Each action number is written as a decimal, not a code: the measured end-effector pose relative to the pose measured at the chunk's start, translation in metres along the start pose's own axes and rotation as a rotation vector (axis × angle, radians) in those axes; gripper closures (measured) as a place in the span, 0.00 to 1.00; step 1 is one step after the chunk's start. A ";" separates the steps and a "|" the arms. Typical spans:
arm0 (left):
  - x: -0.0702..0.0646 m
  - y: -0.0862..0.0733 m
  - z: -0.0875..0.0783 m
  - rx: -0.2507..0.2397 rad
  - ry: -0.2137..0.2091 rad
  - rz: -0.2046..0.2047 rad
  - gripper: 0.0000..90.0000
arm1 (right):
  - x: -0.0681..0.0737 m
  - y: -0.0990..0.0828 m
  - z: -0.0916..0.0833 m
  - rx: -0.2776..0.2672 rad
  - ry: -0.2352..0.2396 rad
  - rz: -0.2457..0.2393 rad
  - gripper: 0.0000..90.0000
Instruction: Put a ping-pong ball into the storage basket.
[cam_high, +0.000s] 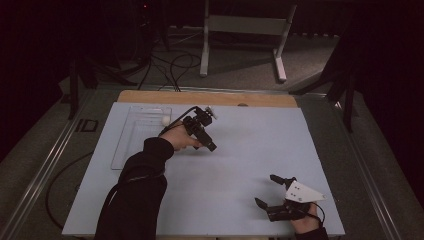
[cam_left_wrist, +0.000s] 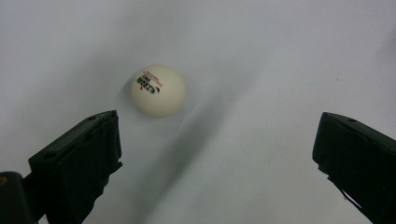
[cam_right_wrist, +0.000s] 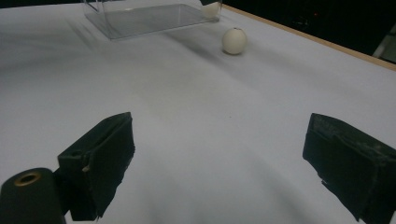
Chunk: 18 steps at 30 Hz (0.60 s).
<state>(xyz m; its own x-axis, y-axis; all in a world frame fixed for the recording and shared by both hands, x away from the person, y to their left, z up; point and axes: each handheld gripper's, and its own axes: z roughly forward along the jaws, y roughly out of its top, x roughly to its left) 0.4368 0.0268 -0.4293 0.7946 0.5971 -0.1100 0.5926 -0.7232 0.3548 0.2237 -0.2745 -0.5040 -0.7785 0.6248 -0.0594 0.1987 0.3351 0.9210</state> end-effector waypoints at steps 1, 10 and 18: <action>0.000 0.001 0.001 0.000 -0.004 -0.004 0.02 | 0.000 0.000 0.000 0.000 0.001 0.000 0.10; 0.006 0.007 0.009 0.006 0.011 -0.094 0.04 | 0.000 0.000 0.000 0.003 0.002 0.001 0.10; 0.005 0.014 0.019 0.023 0.038 -0.135 0.06 | 0.000 0.000 0.000 0.004 0.004 0.003 0.10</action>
<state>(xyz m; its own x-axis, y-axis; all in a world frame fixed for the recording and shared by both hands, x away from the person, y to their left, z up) 0.4521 0.0132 -0.4424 0.7020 0.7020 -0.1198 0.6970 -0.6427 0.3179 0.2234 -0.2744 -0.5042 -0.7801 0.6232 -0.0550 0.2035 0.3359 0.9197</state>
